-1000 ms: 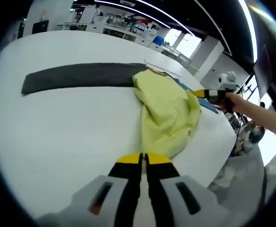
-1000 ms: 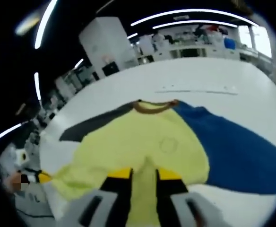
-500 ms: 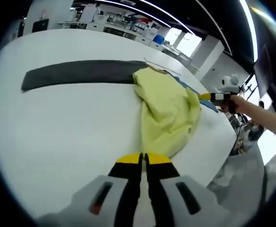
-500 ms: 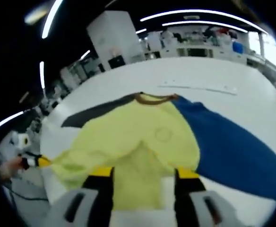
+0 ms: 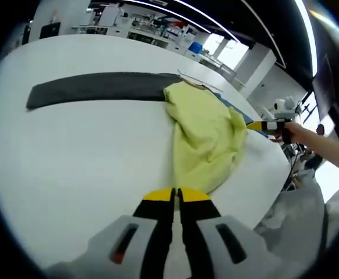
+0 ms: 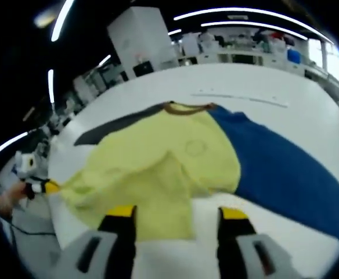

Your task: Fold the garment on the visible template until the final outline fits inside the template.

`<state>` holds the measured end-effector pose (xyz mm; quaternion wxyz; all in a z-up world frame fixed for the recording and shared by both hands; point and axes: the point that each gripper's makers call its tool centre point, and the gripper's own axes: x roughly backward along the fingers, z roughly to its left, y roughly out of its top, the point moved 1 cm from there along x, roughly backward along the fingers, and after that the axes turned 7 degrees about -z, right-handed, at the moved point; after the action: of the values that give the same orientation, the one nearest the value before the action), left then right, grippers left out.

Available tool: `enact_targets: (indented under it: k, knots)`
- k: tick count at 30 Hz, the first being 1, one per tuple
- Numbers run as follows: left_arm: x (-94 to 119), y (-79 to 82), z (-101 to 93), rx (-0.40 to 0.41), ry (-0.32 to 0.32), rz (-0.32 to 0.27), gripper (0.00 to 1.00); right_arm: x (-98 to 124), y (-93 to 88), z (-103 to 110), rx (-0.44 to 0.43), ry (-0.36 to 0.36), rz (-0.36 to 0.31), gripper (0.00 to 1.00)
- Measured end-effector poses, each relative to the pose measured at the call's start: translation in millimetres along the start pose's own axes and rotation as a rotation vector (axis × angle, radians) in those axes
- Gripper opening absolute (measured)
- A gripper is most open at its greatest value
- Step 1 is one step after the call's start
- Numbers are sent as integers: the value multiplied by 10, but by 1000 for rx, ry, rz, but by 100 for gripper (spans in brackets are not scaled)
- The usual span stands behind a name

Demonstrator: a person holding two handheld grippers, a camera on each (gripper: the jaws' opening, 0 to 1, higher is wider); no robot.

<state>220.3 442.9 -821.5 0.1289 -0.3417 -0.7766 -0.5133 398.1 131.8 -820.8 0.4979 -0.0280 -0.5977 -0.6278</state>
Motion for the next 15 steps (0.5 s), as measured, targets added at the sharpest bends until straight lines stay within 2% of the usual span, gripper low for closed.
enact_targets:
  k: [7,14,15]
  knots:
    - [-6,-11,10,2,1,2,0,35,-68,-16,-9,-7,4,48]
    - [-10,-22,14,5,3,3,0,40,-158,-77,-36,-16,18,33]
    - [-11,-25,15,6,2,4,0,70,-173,-34,-41,-20,17,32]
